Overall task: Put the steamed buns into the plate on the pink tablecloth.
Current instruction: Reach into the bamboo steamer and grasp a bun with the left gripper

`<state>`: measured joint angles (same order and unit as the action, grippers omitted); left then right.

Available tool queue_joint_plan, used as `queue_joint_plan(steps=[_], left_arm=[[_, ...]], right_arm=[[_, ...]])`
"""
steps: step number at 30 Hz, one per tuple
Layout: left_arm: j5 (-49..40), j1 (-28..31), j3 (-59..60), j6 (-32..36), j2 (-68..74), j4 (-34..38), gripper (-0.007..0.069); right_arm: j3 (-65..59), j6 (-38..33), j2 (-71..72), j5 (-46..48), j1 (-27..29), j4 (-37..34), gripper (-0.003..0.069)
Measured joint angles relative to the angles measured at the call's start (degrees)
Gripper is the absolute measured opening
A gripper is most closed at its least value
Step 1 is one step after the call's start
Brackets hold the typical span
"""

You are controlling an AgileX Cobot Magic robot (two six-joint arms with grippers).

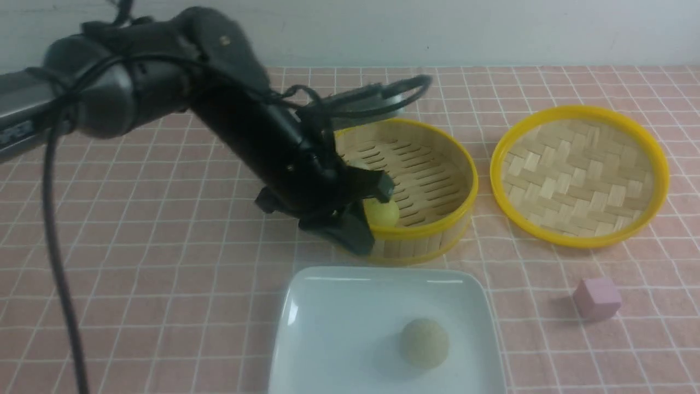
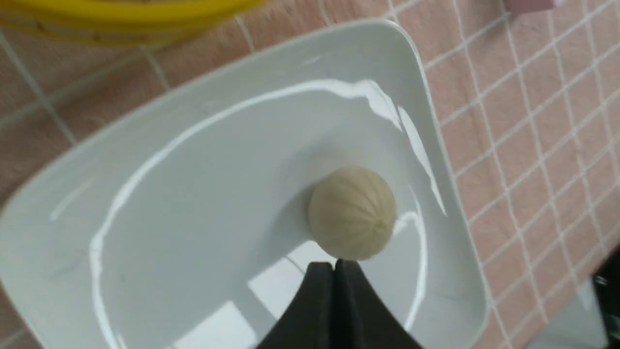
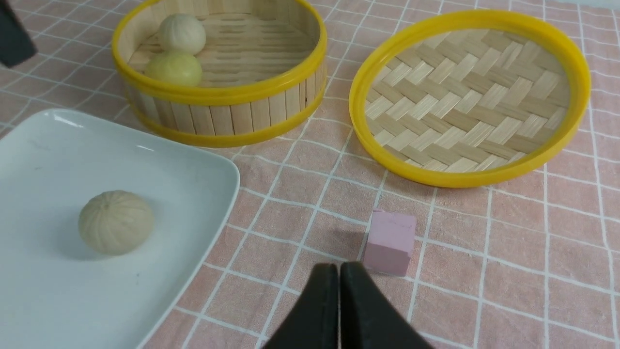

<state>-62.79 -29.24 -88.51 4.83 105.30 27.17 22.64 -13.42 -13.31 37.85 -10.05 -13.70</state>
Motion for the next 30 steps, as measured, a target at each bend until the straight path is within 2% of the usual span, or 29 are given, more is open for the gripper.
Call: queue_joint_plan(steps=[2, 3, 6, 11, 14, 16, 18, 22, 25, 27, 28, 29, 30], left_arm=[[-0.2, -2.25, -5.16, -6.77, 1.71, -6.59, 0.0001], [-0.2, -2.44, -5.59, -7.36, 1.89, -7.22, 0.0001], [0.41, -4.91, -11.37, -15.06, 5.44, -16.6, 0.0017], [2.87, -7.05, -17.27, -21.5, 11.49, -26.52, 0.012], [4.74, -7.06, -18.89, -22.36, 13.6, -28.31, 0.0201], [7.21, -7.06, -19.3, -22.51, 14.94, -28.92, 0.0291], [9.58, -7.06, -19.42, -22.56, 15.85, -29.05, 0.0347], [12.41, -7.06, -19.61, -22.56, 17.91, -29.12, 0.0398], [13.36, -7.06, -19.61, -24.89, 19.73, -29.8, 0.0358], [14.49, -7.06, -19.61, -28.97, 21.18, -32.23, 0.024], [14.49, -7.06, -19.61, -29.3, 21.18, -32.23, 0.0227], [14.63, -7.06, -19.68, -31.93, 21.82, -34.61, 0.0092], [14.2, -7.06, -19.82, -32.41, 21.9, -35.48, 0.006]], right_arm=[[0.0, 0.0, 0.0, 0.05, 0.0, 0.0, 0.0034], [0.0, 0.0, 0.0, 0.05, 0.0, 0.0, 0.0035], [0.0, 0.0, 0.0, 0.11, 0.0, 0.0, 0.0038], [0.0, 0.0, 0.0, 0.11, 0.0, -0.15, 0.0045], [0.0, 0.0, 0.0, 0.11, 0.0, -0.15, 0.0047], [0.0, 0.0, 0.0, 0.05, 0.0, -0.15, 0.005], [0.0, 0.0, 0.0, -0.04, 0.0, -0.15, 0.0052], [0.0, 0.0, 0.07, -0.07, 0.0, -0.15, 0.0055], [0.0, 0.0, 0.07, -0.07, 0.0, -0.15, 0.0057], [0.0, 0.0, 0.07, -0.07, 0.0, -0.15, 0.006], [0.0, 0.0, 0.07, -0.07, 0.0, -0.15, 0.0061], [0.0, 0.0, 0.07, -0.07, 0.0, -0.15, 0.0064], [0.0, 0.0, 0.07, -0.07, 0.0, -0.15, 0.0065]])
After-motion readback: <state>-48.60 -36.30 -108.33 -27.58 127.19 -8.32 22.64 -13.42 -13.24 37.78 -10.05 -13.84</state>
